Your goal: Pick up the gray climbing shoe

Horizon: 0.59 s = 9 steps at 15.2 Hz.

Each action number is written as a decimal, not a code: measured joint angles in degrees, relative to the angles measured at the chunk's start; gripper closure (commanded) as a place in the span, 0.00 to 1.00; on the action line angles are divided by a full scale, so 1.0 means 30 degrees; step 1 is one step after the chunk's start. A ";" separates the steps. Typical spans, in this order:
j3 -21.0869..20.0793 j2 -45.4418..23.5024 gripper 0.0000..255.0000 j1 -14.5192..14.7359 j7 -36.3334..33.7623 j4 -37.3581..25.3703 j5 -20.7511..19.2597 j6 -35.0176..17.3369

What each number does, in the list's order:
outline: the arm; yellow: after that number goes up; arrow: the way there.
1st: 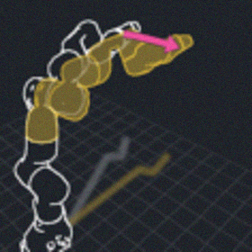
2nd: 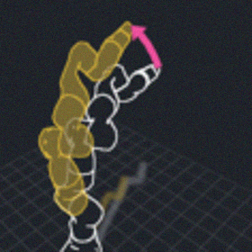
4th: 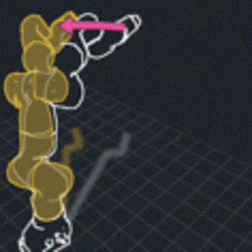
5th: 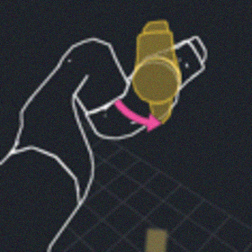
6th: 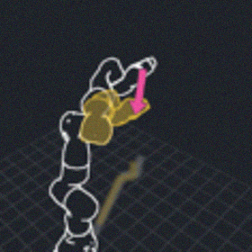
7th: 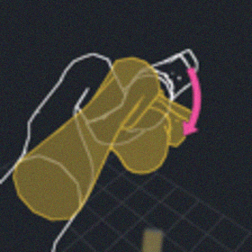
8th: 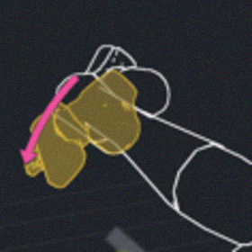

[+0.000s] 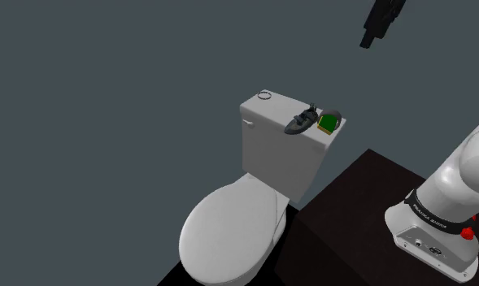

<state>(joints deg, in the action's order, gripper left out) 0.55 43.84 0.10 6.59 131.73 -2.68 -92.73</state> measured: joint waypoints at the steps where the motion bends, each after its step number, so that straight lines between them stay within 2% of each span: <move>1: 0.0000 0.0000 0.00 0.0000 0.0000 0.0000 0.0000 0.0000; 5: -0.0323 -0.1152 0.00 -0.0469 -0.1270 0.0827 -0.0141 -0.1740; 9: -0.0624 -0.3257 0.00 -0.1129 -0.2895 0.1115 -0.0445 -0.3857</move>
<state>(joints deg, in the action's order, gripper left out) -1.33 34.07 -3.29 -2.09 135.07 -4.02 -104.30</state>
